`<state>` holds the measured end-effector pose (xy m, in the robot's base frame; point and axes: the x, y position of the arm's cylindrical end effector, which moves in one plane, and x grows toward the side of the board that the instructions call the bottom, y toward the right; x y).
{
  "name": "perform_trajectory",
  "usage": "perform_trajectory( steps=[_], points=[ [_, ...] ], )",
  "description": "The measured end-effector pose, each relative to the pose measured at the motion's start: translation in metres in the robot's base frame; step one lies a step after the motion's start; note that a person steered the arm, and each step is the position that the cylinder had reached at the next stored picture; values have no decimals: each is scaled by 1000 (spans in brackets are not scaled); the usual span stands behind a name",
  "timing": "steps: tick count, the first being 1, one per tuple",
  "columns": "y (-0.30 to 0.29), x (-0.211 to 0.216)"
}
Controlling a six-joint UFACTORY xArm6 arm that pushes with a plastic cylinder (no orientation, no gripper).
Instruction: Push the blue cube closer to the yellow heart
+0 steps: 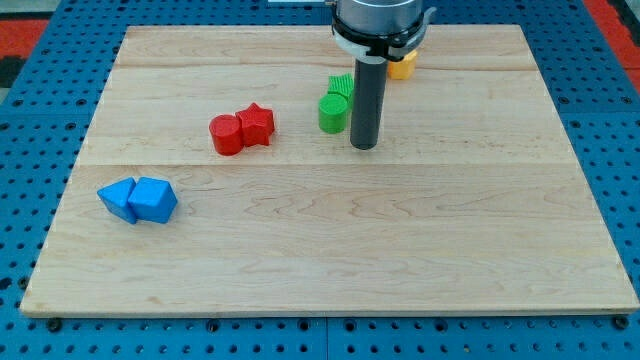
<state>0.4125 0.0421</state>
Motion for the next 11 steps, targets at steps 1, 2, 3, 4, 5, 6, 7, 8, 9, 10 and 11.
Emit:
perform_trajectory(
  steps=[1, 2, 3, 4, 5, 6, 7, 8, 9, 10, 11],
  points=[
    [4, 54],
    [-15, 132],
    [-110, 166],
    [-217, 142],
    [-237, 98],
    [-238, 89],
    [-230, 75],
    [-224, 27],
    [-210, -10],
    [-179, -50],
    [-98, -78]
  ],
)
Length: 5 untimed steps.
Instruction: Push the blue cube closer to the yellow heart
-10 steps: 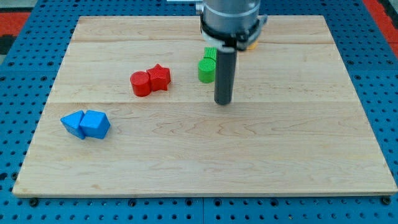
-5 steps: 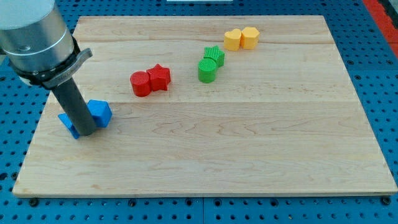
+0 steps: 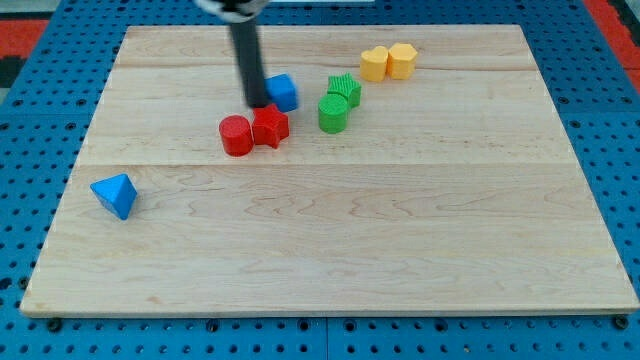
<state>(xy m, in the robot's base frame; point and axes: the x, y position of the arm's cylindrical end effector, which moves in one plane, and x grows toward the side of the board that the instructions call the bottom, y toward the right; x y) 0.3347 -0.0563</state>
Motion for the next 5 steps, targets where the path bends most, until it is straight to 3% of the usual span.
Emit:
perform_trajectory(
  steps=[1, 2, 3, 5],
  points=[
    [38, -5],
    [39, -16],
    [67, -53],
    [62, -52]
  ],
)
